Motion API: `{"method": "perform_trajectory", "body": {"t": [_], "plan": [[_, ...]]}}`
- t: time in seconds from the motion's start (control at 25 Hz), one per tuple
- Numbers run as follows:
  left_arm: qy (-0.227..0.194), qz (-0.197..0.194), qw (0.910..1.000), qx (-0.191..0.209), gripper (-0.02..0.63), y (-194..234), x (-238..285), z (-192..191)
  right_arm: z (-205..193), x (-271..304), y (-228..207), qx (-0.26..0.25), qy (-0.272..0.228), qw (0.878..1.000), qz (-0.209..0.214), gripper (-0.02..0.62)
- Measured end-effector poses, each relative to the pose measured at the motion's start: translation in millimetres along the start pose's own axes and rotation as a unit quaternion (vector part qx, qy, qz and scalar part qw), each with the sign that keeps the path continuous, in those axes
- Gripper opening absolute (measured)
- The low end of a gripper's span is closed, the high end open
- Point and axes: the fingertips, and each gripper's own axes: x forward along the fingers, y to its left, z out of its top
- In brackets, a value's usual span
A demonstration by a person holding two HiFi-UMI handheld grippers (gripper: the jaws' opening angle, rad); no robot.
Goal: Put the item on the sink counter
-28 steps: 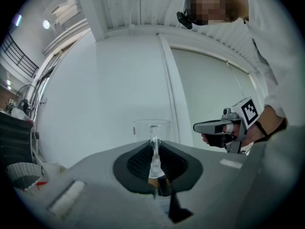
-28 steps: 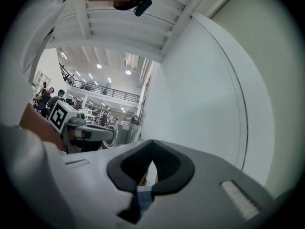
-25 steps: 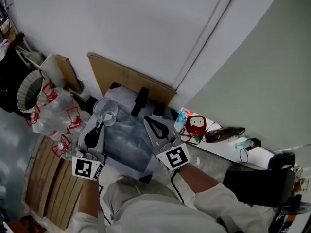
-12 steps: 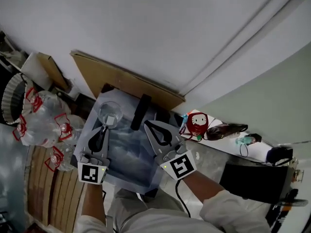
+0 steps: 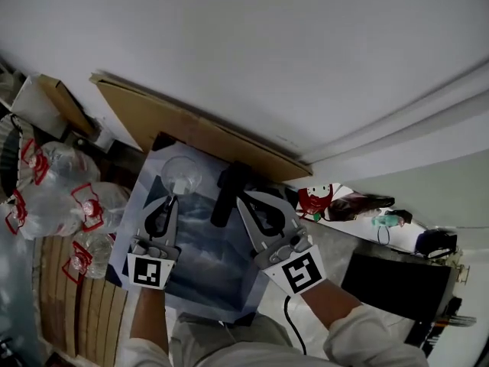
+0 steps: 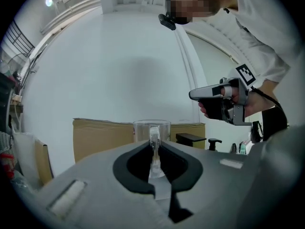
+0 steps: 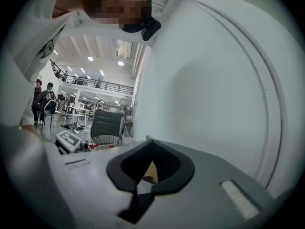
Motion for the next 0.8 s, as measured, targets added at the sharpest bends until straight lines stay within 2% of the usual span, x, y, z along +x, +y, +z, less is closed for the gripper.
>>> {"method": "perform_trajectory", "body": {"t": [0.32,0.8], "plan": [[0.008,-0.002,0.9999,-0.009,0.018,16,20,-38,-19,20,-7,0.007,0.002,1.0,0.003,0.005],[0.013,-0.009,0.9998,-0.015,0.018,22,41,-72,-31,31,-16,0.008,0.0,1.0,0.002,0.005]]}}
